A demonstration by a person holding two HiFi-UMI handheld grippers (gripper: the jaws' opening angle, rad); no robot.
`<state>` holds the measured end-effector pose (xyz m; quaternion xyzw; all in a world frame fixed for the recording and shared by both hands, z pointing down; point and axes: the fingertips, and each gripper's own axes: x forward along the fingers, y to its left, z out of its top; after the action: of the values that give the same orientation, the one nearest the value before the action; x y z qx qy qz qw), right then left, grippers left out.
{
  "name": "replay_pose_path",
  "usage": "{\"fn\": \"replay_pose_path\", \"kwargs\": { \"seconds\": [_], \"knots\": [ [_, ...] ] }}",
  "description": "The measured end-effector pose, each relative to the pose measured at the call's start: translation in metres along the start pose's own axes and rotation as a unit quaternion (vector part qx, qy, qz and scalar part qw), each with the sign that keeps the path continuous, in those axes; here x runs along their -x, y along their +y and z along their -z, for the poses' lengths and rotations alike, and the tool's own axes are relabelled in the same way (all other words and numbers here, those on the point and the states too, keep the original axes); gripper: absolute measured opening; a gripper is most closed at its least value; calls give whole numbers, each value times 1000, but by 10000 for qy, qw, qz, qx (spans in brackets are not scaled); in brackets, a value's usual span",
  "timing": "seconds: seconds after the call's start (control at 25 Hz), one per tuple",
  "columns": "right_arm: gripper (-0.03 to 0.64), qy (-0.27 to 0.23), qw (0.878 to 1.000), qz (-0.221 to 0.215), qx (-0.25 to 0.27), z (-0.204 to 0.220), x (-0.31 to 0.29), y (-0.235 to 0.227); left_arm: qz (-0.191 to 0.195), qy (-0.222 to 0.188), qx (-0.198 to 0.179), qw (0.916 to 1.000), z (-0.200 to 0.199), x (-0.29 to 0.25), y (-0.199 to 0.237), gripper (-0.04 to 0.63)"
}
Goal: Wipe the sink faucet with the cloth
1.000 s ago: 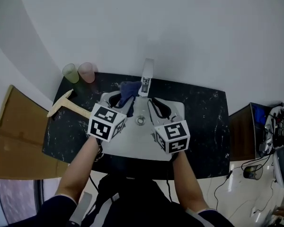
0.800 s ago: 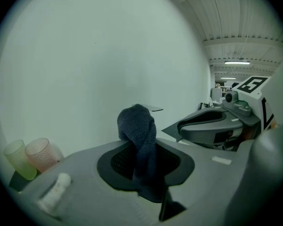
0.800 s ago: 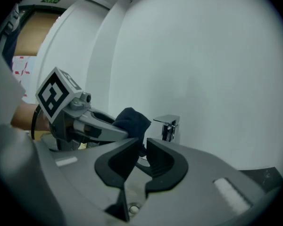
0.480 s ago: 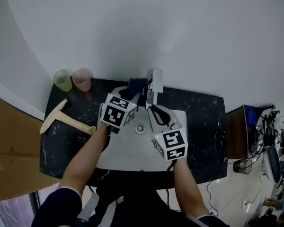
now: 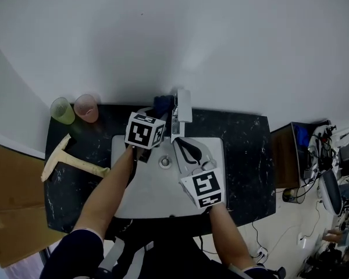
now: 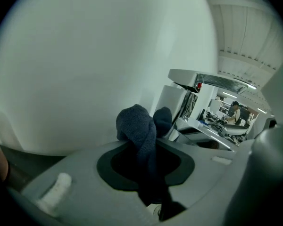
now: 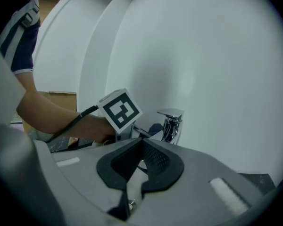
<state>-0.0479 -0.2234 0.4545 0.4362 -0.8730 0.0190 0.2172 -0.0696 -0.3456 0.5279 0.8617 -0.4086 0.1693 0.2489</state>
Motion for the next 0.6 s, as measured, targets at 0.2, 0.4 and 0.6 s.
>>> {"fn": "replay_pose_path", "kwargs": {
  "seconds": [0.2,0.4,0.6],
  "knots": [
    [6,-71,9999,-5,-122,0,0,-1,161,-140,268,9994,-5,-2,0,81],
    [6,-22,9997,57,-230,4,0,-5,429,-685,384,9960,-34,15,-9,81],
    [6,-168,9994,76,-276,2,-1,-7,571,-1269,213,9900,-68,35,-21,81]
  ]
}}
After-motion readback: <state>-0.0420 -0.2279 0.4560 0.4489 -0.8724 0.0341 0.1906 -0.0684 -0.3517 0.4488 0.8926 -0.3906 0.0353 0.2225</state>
